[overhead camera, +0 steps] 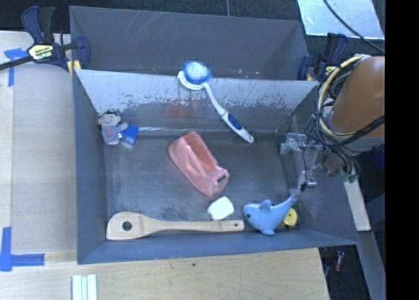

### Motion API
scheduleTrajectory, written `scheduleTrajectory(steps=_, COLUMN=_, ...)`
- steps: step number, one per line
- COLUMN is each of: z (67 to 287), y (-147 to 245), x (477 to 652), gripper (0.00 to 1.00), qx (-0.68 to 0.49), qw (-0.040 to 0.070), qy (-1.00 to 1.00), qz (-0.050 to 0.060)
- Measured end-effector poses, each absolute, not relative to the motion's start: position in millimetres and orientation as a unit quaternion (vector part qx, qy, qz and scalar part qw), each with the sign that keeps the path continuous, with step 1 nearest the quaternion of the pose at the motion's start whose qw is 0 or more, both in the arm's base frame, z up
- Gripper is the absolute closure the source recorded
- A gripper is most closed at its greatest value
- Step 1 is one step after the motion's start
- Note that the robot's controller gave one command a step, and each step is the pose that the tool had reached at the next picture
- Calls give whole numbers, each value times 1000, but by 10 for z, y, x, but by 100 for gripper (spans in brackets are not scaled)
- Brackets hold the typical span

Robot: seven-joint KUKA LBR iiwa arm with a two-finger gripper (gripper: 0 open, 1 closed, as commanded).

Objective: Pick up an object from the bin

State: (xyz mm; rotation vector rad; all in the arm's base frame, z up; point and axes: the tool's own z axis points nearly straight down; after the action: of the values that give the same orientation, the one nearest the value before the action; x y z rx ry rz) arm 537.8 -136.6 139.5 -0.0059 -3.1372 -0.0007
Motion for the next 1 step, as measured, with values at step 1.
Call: scheduleTrajectory(steps=1, z=1443, y=-1359, x=5396, gripper=0, qx=0, qw=-2, qy=-1000, qz=0)
